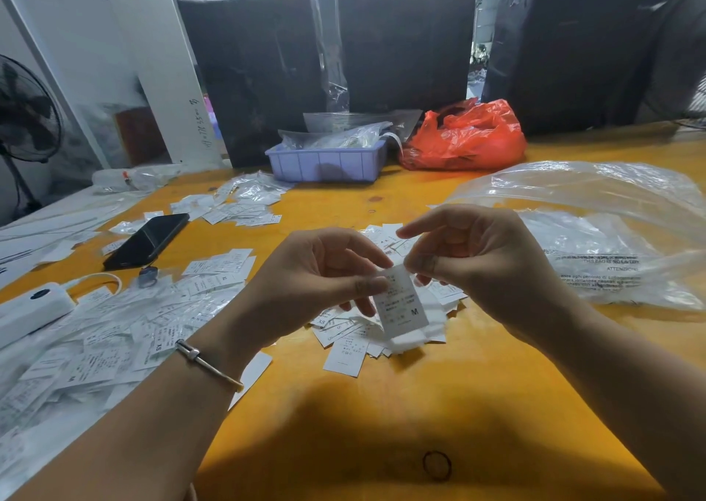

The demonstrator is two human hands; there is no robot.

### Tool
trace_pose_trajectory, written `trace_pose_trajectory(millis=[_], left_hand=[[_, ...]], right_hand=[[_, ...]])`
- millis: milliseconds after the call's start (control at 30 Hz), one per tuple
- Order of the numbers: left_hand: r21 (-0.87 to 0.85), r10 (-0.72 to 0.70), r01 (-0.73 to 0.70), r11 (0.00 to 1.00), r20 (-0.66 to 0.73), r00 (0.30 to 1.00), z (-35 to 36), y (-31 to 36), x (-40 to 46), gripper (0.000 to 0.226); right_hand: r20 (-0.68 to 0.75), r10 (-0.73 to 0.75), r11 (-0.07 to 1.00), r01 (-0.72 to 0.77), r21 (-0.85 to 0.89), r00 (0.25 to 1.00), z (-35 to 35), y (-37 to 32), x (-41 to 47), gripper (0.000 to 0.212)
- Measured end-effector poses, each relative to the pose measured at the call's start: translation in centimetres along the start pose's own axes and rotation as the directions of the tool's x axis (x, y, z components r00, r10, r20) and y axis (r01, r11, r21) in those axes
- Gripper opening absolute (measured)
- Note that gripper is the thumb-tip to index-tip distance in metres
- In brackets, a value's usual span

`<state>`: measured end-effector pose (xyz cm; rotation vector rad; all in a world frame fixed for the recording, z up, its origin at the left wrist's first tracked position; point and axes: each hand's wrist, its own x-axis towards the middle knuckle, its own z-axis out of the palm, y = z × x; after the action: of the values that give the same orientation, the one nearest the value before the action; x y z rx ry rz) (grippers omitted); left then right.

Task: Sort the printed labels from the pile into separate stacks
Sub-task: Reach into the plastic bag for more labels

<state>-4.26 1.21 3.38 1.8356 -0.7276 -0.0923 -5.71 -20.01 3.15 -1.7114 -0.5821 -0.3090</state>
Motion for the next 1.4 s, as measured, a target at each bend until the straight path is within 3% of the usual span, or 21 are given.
trace_pose_trajectory(millis=[333,467,633,733,867,967,1033,1100,1200,1267,1400], left_hand=[[-0.046,-0.062,0.062,0.997,0.012,0.998,-0.1,-0.1,0.1,0.012],[-0.014,-0.089,0.089,0.996,0.023,0.996,0.0,0.1,0.0,0.020],[-0.076,-0.014,0.008,0.997,-0.077,0.997,0.0,0.3,0.1,0.010],[-0.083,0.005,-0.015,0.996,-0.113,0.994,0.0,0.5,0.1,0.017],[-0.054,-0.044,0.037,0.998,-0.134,0.990,-0.2,0.6,0.1,0.032],[-0.018,-0.148,0.146,0.989,-0.111,0.983,-0.4,0.5,0.2,0.015],[0.071,-0.262,0.275,0.959,-0.152,0.953,-1.0,0.1,0.4,0.012],[0.150,-0.350,0.403,0.903,-0.289,0.891,-2.1,-0.5,0.6,0.016],[0.179,-0.426,0.549,0.817,-0.455,0.782,-4.2,-1.4,0.7,0.016],[0.287,-0.465,0.644,0.709,-0.496,0.733,-5.7,-2.2,0.5,0.013],[0.497,-0.473,0.747,0.440,-0.579,0.664,-7.8,-3.5,-0.5,0.016]], right_hand=[[-0.055,-0.058,0.998,0.060,0.021,0.997,0.5,-0.1,-0.2,0.020],[-0.071,-0.063,0.998,0.062,-0.014,0.996,0.5,-0.2,-0.2,0.020],[-0.071,-0.068,0.998,0.068,-0.009,0.995,0.5,-0.1,-0.2,0.019],[0.005,-0.024,1.000,0.024,0.012,1.000,0.4,-0.1,-0.3,0.030],[0.045,-0.024,1.000,0.023,0.015,0.999,0.4,-0.1,-0.3,0.029],[0.040,-0.020,1.000,0.021,-0.012,0.999,0.5,0.0,-0.3,0.028],[-0.029,-0.013,0.992,0.010,-0.123,0.999,0.2,0.4,0.0,0.022],[-0.151,-0.041,0.928,-0.018,-0.372,0.988,-0.9,1.3,0.5,0.013],[-0.280,0.023,0.668,-0.223,-0.710,0.960,-3.1,2.4,1.3,0.012],[-0.345,0.116,0.518,-0.353,-0.779,0.931,-4.3,3.3,1.6,0.013],[-0.448,0.144,0.349,-0.469,-0.811,0.882,-6.4,4.9,1.8,0.021]])
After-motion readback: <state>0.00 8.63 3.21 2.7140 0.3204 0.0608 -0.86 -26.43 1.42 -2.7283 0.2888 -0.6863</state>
